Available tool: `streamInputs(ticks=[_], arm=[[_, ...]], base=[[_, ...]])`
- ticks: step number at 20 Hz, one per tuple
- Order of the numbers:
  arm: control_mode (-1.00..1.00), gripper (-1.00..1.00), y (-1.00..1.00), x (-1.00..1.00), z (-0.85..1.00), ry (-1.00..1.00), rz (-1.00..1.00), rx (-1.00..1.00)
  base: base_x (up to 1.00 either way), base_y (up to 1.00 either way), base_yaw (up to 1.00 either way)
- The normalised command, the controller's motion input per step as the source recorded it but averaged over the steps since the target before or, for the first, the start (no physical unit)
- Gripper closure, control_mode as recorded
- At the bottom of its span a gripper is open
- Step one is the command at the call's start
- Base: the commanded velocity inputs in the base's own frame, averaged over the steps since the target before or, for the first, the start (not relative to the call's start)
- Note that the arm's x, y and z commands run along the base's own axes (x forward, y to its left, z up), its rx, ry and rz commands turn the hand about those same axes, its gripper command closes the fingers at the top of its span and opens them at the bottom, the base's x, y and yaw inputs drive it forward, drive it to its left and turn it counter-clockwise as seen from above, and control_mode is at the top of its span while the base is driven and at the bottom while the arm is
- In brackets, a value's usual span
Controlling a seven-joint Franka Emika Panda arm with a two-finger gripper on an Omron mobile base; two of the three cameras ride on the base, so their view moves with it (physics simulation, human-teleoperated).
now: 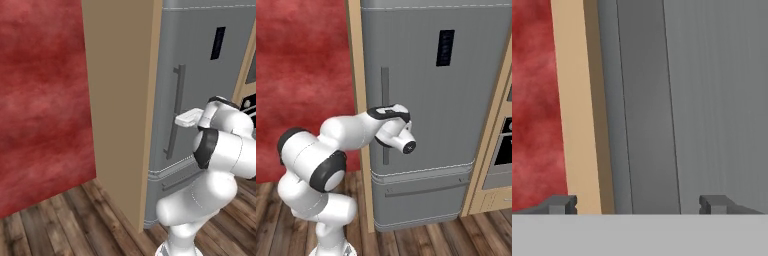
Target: Open the fridge, grab two sodas, and place both sodas inside the bowl with ice on the dining counter.
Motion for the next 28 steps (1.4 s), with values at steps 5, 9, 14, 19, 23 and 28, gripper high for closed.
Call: streamInputs(ticks=[5, 9, 14, 19, 23, 28], arm=[[-1.0, -1.0, 0.0, 0.28, 0.0, 0.0, 0.02, 0.0], [-1.0, -1.0, 0.02, 0.28, 0.0, 0.0, 0.01, 0.0], [-1.0, 1.0, 0.14, 0.15, -0.01, 0.0, 0.0, -0.01], [-1.0, 1.0, -0.11, -0.09, -0.08, 0.04, -0.04, -0.03], [-1.0, 1.0, -0.86, -0.46, 0.04, 0.04, -0.22, 0.0], [-1.0, 1.0, -1.0, -0.4, 0.0, 0.17, -0.23, 0.0]], base=[[0.0, 0.0, 0.0], [0.0, 0.0, 0.0], [0.0, 0.0, 0.0], [0.0, 0.0, 0.0], [0.0, 0.0, 0.0], [0.0, 0.0, 0.0]])
